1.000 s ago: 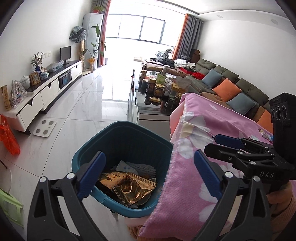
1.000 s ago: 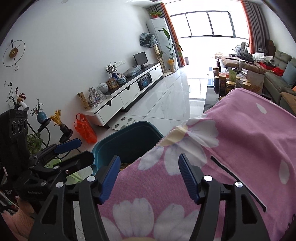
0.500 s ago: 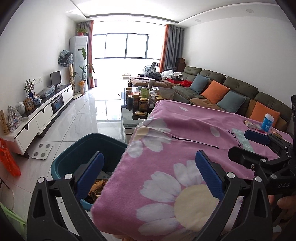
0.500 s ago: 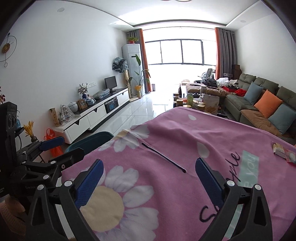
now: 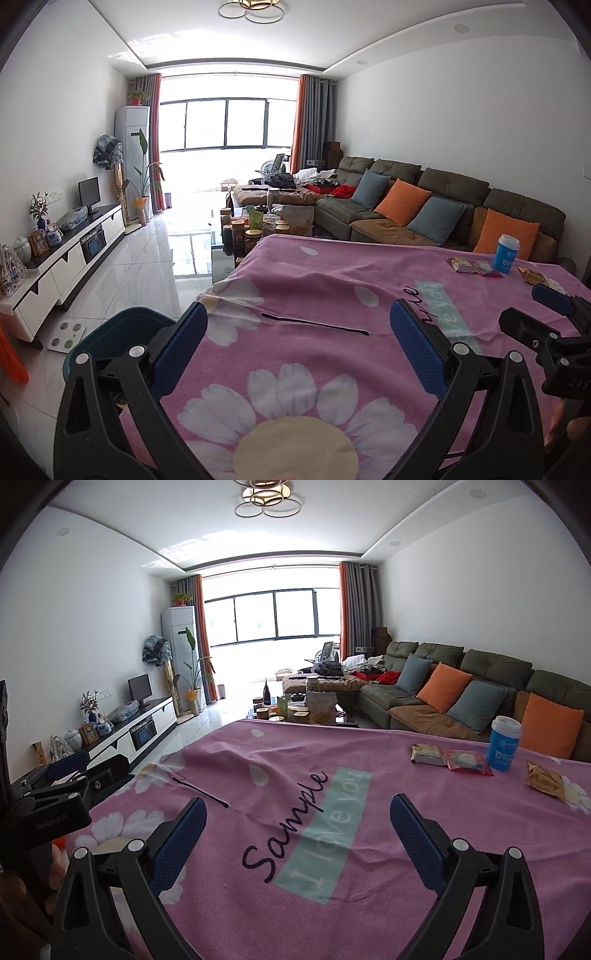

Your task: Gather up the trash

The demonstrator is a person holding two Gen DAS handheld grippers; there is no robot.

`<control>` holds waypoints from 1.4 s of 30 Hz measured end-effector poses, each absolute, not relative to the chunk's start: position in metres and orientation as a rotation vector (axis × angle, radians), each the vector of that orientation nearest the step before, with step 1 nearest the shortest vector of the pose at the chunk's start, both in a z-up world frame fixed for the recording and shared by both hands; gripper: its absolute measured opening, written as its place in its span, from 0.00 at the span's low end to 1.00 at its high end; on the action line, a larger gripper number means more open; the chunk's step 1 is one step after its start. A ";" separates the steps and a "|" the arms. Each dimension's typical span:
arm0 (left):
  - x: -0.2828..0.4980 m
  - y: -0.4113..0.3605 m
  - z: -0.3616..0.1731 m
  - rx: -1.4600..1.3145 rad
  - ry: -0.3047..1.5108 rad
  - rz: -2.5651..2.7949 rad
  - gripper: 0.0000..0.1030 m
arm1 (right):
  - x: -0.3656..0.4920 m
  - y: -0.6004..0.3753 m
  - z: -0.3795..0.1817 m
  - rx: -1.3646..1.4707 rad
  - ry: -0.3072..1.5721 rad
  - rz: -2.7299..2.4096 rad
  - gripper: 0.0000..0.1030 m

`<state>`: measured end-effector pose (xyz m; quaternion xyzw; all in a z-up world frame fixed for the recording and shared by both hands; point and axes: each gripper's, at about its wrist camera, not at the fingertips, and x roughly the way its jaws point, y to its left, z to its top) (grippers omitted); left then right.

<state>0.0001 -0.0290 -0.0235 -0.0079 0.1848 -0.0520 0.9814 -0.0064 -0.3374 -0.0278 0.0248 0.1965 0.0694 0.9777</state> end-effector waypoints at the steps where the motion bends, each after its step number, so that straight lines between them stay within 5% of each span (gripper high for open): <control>1: 0.000 -0.033 -0.023 -0.016 0.364 -0.107 0.94 | -0.009 -0.341 -0.028 0.052 0.390 0.126 0.93; 42: -0.022 -0.062 -0.017 0.021 0.208 -0.086 0.94 | -0.046 -0.368 -0.019 0.072 0.263 -0.015 0.93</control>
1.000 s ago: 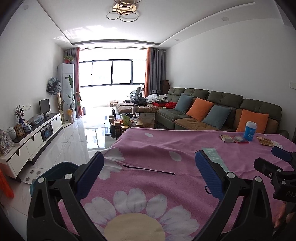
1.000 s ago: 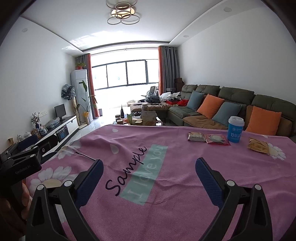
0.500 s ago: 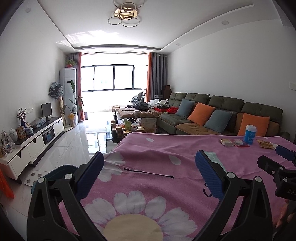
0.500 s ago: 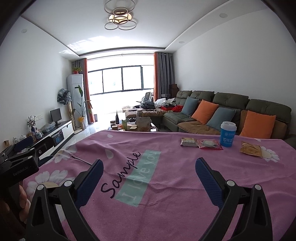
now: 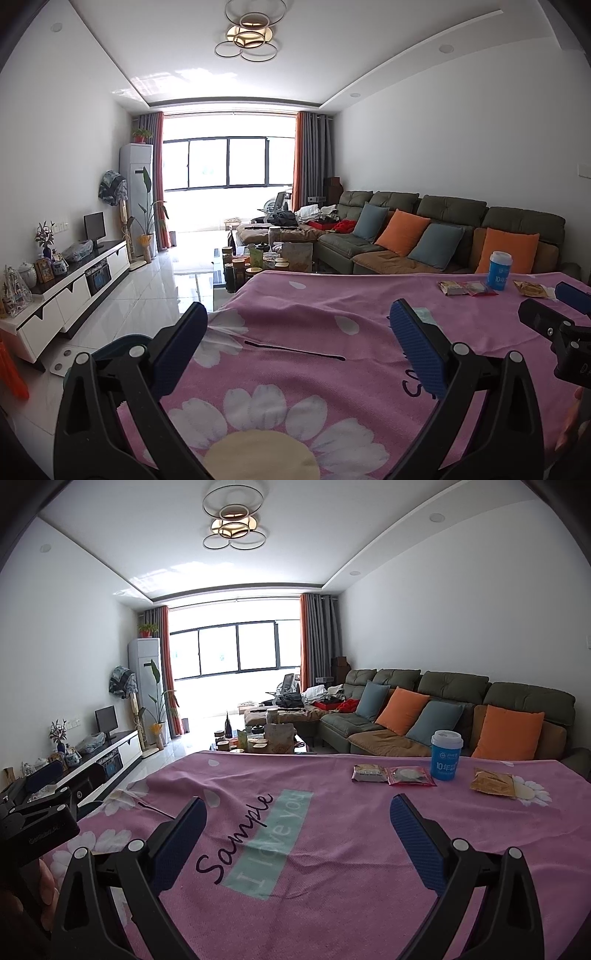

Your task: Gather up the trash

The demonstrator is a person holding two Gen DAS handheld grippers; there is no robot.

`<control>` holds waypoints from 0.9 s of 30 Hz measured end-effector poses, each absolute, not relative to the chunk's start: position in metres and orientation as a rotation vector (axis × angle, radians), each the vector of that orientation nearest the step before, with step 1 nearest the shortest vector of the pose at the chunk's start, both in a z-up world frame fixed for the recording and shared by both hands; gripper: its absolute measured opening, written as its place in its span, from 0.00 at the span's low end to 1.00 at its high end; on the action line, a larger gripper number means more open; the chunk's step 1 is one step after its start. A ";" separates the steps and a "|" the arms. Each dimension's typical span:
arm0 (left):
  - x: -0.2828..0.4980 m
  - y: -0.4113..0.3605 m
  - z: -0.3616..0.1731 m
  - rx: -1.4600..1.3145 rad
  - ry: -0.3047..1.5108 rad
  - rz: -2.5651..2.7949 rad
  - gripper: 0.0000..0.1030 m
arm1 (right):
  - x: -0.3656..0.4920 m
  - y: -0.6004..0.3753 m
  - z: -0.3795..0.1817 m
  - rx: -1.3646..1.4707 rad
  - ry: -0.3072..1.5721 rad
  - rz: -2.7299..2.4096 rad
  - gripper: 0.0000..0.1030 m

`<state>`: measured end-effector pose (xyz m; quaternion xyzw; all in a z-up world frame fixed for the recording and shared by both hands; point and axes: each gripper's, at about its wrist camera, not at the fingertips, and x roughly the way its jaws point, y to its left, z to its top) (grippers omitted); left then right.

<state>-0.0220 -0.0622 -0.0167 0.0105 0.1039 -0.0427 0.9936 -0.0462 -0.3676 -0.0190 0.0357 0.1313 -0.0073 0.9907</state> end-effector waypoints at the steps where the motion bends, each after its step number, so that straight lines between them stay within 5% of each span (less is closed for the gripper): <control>1: -0.022 -0.062 -0.017 0.021 0.207 -0.085 0.94 | -0.047 -0.368 -0.019 0.071 0.262 -0.017 0.93; 27: -0.028 -0.065 -0.015 0.026 0.190 -0.064 0.95 | -0.050 -0.370 -0.016 0.071 0.240 -0.027 0.93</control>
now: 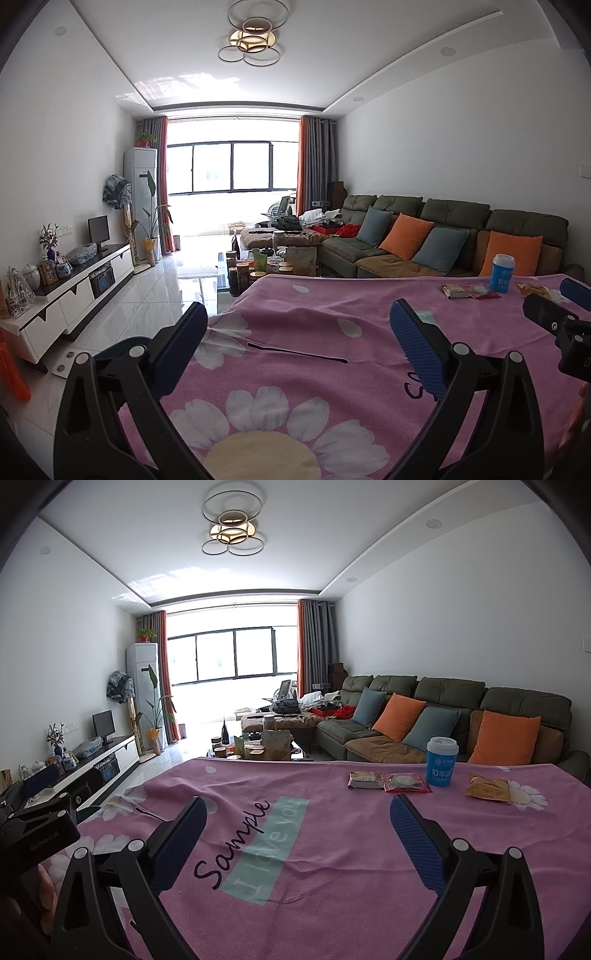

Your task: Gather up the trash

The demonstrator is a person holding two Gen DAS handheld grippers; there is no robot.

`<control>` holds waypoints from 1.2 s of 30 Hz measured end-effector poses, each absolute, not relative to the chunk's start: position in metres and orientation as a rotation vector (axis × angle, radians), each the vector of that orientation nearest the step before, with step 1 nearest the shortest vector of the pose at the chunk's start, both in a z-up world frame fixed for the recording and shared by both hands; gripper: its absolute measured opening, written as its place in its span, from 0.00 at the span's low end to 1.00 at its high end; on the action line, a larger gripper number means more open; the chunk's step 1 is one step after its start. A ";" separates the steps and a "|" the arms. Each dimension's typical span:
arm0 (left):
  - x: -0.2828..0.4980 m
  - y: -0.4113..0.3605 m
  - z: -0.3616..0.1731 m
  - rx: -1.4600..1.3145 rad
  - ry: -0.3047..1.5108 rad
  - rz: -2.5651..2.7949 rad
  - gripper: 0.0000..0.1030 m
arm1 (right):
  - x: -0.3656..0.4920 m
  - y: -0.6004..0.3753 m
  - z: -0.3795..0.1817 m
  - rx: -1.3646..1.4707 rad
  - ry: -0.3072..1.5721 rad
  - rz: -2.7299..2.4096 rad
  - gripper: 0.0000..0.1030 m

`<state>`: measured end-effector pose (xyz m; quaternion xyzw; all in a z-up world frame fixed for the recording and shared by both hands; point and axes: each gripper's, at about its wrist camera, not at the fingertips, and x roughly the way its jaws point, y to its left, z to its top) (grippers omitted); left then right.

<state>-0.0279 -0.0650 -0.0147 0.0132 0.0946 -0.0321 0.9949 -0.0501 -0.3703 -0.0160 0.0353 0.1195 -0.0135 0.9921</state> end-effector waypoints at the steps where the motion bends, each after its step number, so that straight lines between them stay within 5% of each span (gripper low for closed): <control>1: -0.028 -0.066 -0.015 0.028 0.188 -0.063 0.94 | -0.050 -0.370 -0.016 0.072 0.238 -0.027 0.93; 36: -0.027 -0.063 -0.014 0.026 0.192 -0.046 0.94 | -0.050 -0.369 -0.015 0.073 0.238 -0.029 0.93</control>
